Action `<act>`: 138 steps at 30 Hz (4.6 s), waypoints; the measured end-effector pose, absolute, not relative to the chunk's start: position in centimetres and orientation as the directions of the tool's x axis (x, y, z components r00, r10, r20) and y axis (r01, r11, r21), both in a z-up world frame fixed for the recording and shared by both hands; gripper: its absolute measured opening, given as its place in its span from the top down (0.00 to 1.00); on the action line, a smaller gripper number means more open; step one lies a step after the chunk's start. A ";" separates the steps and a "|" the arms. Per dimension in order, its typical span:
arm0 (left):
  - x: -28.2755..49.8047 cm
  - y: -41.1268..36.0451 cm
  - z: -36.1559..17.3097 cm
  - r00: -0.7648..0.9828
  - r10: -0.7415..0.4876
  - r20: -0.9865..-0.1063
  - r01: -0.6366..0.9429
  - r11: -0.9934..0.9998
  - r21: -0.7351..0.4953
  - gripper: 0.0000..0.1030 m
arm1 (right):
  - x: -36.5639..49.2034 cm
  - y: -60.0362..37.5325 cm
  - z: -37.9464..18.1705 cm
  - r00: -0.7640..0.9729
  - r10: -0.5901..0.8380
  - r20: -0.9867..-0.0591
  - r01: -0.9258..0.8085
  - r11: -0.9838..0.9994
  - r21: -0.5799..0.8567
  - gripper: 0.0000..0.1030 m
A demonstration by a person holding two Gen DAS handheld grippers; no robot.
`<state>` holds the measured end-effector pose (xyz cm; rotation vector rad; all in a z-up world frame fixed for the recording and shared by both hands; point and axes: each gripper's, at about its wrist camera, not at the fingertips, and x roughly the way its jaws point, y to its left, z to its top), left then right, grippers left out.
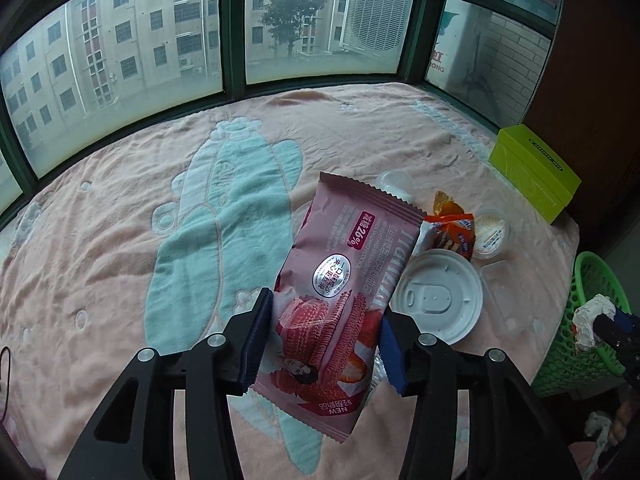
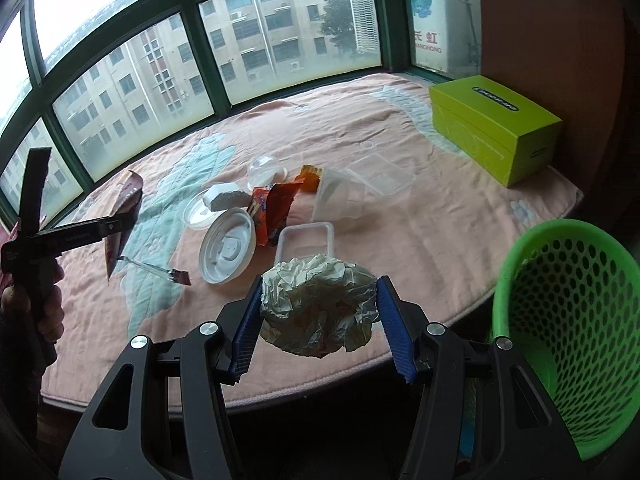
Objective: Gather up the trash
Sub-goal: 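Grasp the pink snack wrapper with the left tool while the right tool carries the tissue to the basket, then open the right tool over the green basket while the left tool drops the pink wrapper in, then move both tools back over the table toward the remaining trash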
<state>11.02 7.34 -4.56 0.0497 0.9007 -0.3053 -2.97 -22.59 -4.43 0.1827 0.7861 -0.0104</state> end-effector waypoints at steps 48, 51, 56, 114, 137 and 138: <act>4.4 -26.6 3.2 0.283 -0.690 -0.666 0.797 0.556 -0.237 0.63 | -14.1 -40.6 -4.4 0.654 -0.305 -0.693 0.536 0.833 0.140 0.31; 3.9 -28.0 2.7 0.258 -0.690 -0.676 0.806 0.540 -0.243 0.62 | -14.9 -40.9 -4.0 0.659 -0.323 -0.679 0.544 0.828 0.135 0.28; 3.2 -30.0 1.9 0.218 -0.688 -0.692 0.816 0.517 -0.258 0.57 | -16.0 -41.2 -3.6 0.656 -0.356 -0.665 0.560 0.820 0.114 0.25; 11.6 -3.8 -7.7 0.427 -0.366 -0.827 0.433 0.886 -0.168 0.07 | -5.9 -30.2 -2.9 0.737 -0.117 -0.666 0.268 0.955 0.129 0.19; 12.8 -4.7 -12.1 0.335 -0.358 -0.871 0.523 0.840 -0.144 0.07 | -2.7 -26.4 -4.7 0.701 -0.059 -0.710 0.187 0.977 0.104 0.19; 12.9 -4.6 -12.2 0.332 -0.361 -0.871 0.520 0.841 -0.150 0.07 | -2.6 -26.2 -4.7 0.701 -0.057 -0.711 0.184 0.978 0.103 0.19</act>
